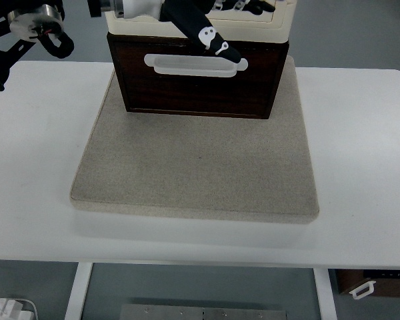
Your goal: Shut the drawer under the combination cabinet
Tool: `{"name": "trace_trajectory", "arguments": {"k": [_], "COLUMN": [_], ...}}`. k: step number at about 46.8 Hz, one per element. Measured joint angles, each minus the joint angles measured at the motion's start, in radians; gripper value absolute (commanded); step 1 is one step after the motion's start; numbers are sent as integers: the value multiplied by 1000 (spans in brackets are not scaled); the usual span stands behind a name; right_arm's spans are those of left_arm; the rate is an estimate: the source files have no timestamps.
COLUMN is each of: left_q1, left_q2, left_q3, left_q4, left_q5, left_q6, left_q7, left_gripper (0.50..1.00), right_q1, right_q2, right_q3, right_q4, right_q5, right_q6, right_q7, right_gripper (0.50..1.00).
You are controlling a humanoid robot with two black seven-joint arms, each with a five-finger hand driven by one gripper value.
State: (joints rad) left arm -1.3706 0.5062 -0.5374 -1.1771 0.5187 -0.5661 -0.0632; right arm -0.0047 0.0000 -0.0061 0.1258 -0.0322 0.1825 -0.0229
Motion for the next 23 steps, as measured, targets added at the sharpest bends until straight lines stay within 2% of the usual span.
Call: {"name": "trace_trajectory", "arguments": {"k": [13, 23], "left_q1": [24, 43], "left_q2": [0, -1], "left_q3": [-193, -350], "left_q4": [20, 90], "left_q5": [-109, -151], "left_q6": [13, 36], "left_q7": [-7, -45], "left_gripper": [1000, 1000], "right_q1": [0, 0], "right_q2": [0, 0], "right_q3": [0, 0], "right_q4": [0, 0], "right_q5": [0, 0], "right_q6": [0, 0], "right_q7": [0, 0], "right_gripper": [952, 952]}}
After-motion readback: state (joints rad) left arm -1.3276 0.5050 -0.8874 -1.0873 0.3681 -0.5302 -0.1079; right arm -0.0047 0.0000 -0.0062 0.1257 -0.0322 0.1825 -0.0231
